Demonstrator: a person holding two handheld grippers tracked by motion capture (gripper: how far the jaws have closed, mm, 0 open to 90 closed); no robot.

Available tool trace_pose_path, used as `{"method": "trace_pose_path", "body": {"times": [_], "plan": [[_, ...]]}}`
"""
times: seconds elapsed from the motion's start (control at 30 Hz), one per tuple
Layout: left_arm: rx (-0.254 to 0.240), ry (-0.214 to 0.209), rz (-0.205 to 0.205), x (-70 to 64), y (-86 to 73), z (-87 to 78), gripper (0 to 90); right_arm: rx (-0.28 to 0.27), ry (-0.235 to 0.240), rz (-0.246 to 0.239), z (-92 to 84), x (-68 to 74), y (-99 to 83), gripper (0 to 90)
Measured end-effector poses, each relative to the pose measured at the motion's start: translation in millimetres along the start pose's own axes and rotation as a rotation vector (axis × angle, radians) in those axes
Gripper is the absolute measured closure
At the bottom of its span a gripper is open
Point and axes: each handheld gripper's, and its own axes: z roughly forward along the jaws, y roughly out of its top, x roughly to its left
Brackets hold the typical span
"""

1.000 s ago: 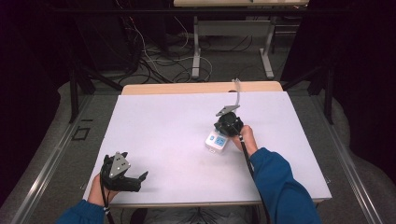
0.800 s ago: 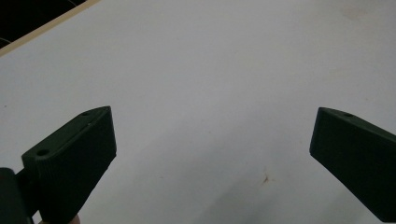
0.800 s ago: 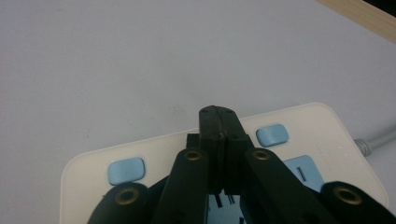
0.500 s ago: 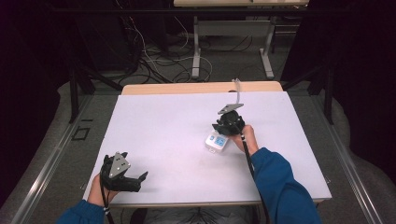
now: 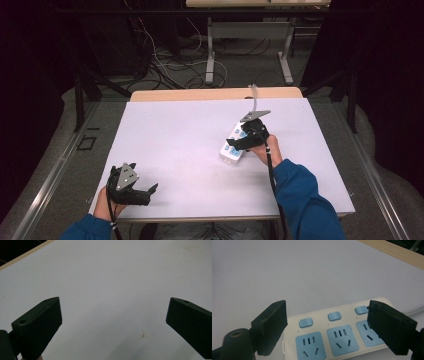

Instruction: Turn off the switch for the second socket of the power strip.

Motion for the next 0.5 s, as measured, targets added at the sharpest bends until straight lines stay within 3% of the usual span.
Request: {"method": "trace_pose_path", "body": {"times": [0.5], "plan": [[-0.001, 0.004, 0.008, 0.2, 0.0, -1.3, 0.3, -0.024, 0.007, -0.016, -32.4, 8.2, -12.4, 5.1]]}}
